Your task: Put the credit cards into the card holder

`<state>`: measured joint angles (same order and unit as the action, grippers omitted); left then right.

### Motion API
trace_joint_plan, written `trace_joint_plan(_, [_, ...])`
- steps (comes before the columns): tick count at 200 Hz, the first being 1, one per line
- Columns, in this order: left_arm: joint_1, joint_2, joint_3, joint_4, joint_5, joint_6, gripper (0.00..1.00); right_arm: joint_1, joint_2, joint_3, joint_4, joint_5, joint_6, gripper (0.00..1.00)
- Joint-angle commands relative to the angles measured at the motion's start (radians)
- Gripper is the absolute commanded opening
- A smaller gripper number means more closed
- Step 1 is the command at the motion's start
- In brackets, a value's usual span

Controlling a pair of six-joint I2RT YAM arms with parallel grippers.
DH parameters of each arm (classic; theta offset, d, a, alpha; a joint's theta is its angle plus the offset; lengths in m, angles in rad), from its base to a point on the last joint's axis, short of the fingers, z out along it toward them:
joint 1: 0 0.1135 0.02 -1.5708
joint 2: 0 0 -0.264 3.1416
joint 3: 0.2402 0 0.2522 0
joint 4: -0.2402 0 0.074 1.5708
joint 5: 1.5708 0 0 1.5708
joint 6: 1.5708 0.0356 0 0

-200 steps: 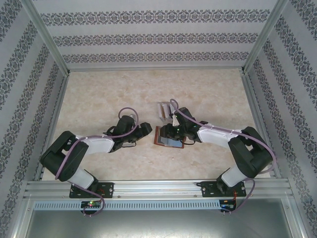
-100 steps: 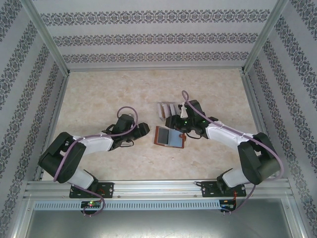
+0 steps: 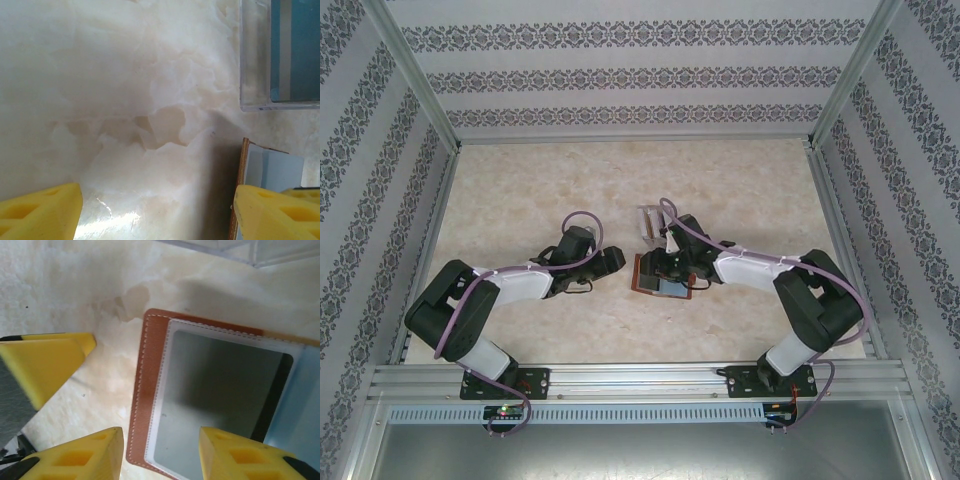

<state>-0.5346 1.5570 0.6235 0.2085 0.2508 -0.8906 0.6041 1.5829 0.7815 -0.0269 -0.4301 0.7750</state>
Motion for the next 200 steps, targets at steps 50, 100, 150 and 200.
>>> trace_joint_plan(50, [-0.036, 0.049, 0.055, -0.050, 0.018, 0.067, 0.80, -0.158, -0.331, -0.174, -0.222, 0.101, -0.067, 0.51])
trace_joint_plan(100, [-0.054, 0.068, 0.069, -0.063, -0.006, 0.083, 0.79, -0.112, -0.298, -0.235, -0.147, 0.046, -0.025, 0.52])
trace_joint_plan(150, [-0.065, 0.074, 0.078, -0.061, -0.001, 0.093, 0.79, -0.096, -0.222, -0.188, -0.095, 0.016, -0.030, 0.50])
trace_joint_plan(200, [-0.070, 0.080, 0.084, -0.046, 0.031, 0.092, 0.80, -0.068, -0.207, -0.151, -0.049, 0.009, -0.037, 0.48])
